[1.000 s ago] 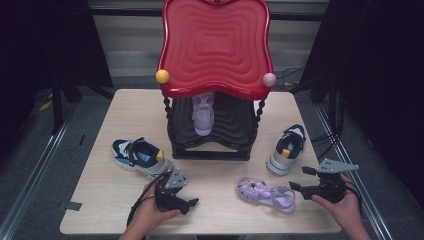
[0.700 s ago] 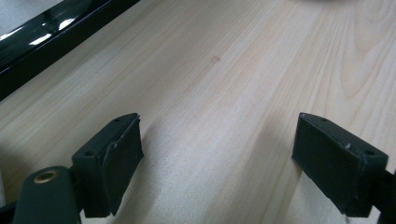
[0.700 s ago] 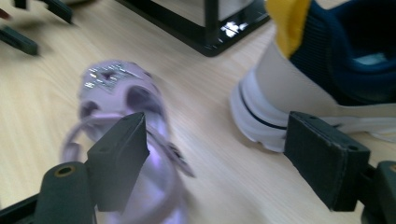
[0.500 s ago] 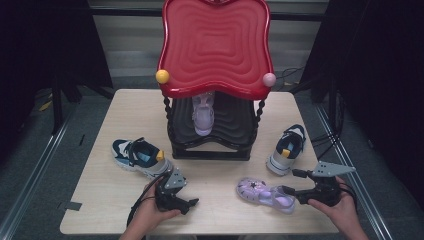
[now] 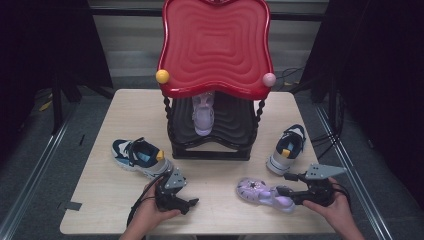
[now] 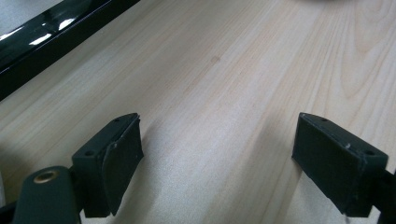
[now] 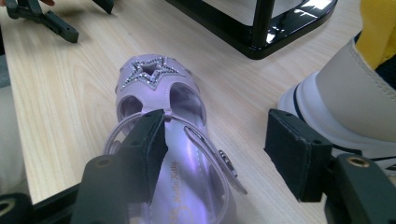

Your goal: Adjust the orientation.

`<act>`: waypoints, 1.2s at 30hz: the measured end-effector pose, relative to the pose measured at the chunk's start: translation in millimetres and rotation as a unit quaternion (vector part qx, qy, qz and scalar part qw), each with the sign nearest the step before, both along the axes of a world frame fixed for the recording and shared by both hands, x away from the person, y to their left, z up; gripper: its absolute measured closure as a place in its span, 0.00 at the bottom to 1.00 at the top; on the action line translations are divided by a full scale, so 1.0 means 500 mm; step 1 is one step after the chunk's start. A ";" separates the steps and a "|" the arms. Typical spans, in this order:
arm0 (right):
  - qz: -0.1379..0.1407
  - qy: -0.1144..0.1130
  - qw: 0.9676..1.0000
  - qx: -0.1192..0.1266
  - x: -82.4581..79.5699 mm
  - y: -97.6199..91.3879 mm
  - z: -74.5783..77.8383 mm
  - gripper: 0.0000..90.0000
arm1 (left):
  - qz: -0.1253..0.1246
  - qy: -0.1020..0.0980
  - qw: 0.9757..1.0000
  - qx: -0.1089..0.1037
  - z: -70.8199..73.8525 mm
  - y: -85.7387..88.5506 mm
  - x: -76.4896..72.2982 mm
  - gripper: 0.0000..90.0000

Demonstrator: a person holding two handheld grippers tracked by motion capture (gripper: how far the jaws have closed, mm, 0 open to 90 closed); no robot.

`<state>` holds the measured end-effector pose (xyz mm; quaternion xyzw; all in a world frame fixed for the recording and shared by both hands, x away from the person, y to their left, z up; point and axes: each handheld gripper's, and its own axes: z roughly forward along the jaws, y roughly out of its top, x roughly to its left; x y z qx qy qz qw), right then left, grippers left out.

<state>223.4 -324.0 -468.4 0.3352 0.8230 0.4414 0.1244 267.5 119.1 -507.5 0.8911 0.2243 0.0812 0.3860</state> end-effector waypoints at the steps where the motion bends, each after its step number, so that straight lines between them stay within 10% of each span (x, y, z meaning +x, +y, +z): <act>1: 0.003 0.000 1.000 0.002 0.001 -0.002 0.000 0.43 | 0.000 0.000 1.000 0.000 0.000 0.000 0.000 0.17; 36: 0.027 -0.033 0.998 -0.055 0.004 0.046 -0.017 0.90 | 0.000 0.000 1.000 0.000 0.000 0.000 0.000 0.17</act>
